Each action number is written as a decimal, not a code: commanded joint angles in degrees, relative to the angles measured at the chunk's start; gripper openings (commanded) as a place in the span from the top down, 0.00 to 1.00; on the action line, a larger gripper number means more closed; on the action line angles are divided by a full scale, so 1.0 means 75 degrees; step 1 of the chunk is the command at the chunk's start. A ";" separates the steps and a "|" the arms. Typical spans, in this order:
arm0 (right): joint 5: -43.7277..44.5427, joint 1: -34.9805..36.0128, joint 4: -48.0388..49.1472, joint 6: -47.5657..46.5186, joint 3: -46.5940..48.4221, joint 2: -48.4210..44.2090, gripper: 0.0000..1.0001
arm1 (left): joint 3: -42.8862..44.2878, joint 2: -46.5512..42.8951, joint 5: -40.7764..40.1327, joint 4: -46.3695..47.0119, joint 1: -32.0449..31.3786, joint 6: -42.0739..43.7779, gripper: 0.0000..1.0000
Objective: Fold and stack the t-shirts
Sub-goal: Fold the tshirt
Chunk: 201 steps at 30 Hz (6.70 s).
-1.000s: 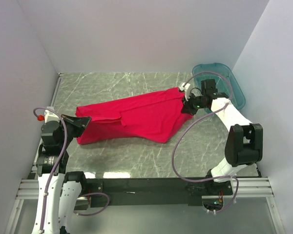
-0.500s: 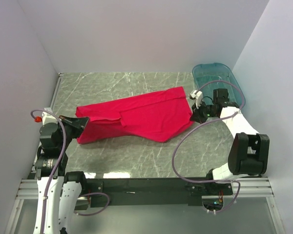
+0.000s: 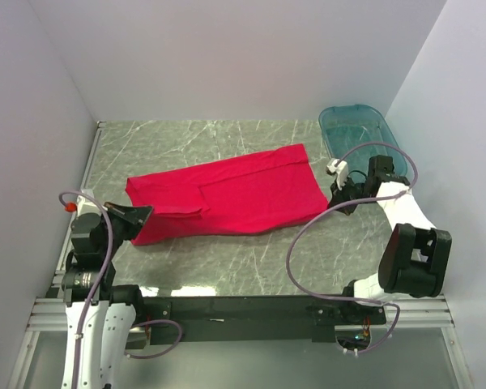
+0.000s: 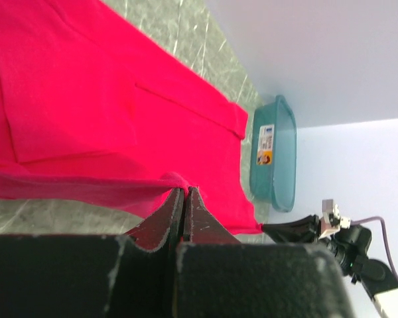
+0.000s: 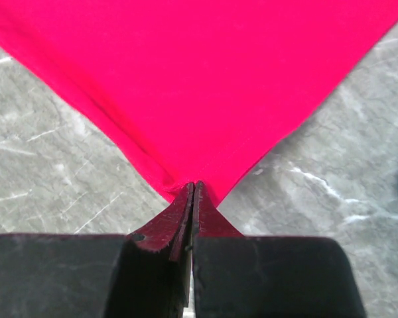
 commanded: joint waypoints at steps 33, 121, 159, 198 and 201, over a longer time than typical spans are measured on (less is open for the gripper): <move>0.0170 0.0128 -0.0672 -0.0581 0.0989 0.2090 1.00 | -0.0386 -0.0329 0.0731 0.0335 0.0022 0.0004 0.99; 0.1307 0.1288 -0.0484 0.1399 0.4177 0.3977 1.00 | 0.0106 0.2894 -0.0781 0.3008 0.0022 0.1328 0.99; 0.1987 0.1757 -0.0578 0.1892 0.5607 0.4938 1.00 | 0.0048 0.3152 -0.1156 0.3137 0.0033 0.1504 0.99; 0.2443 0.2015 -0.0496 0.2325 0.6369 0.5442 1.00 | 0.0036 0.3093 -0.1413 0.2973 0.0127 0.1691 0.99; 0.2490 0.2015 -0.0461 0.2313 0.6299 0.5407 1.00 | 0.0083 0.3152 -0.1402 0.3020 0.0127 0.1703 0.99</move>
